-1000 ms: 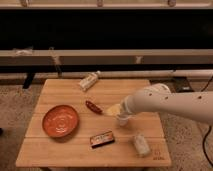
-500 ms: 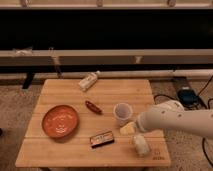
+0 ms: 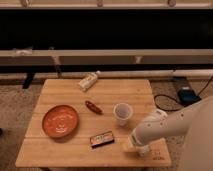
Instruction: Place the white sponge in the ceramic bowl
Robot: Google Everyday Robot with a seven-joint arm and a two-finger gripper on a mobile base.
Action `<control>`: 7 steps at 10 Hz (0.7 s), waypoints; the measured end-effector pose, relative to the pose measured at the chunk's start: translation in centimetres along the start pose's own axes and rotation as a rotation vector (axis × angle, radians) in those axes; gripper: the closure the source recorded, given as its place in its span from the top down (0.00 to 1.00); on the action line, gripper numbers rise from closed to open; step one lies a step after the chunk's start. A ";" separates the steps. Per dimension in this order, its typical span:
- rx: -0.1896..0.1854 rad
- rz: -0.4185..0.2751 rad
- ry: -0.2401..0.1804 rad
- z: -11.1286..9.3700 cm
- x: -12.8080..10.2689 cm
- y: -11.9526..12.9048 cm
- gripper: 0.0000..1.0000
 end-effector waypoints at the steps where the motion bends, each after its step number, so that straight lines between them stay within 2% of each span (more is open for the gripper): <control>1: 0.014 0.008 0.017 0.3 0.7 -0.5 0.80; 4: 0.061 0.057 0.032 0.6 1.2 -2.8 0.80; 7: 0.082 0.097 0.033 1.5 0.9 -4.4 0.80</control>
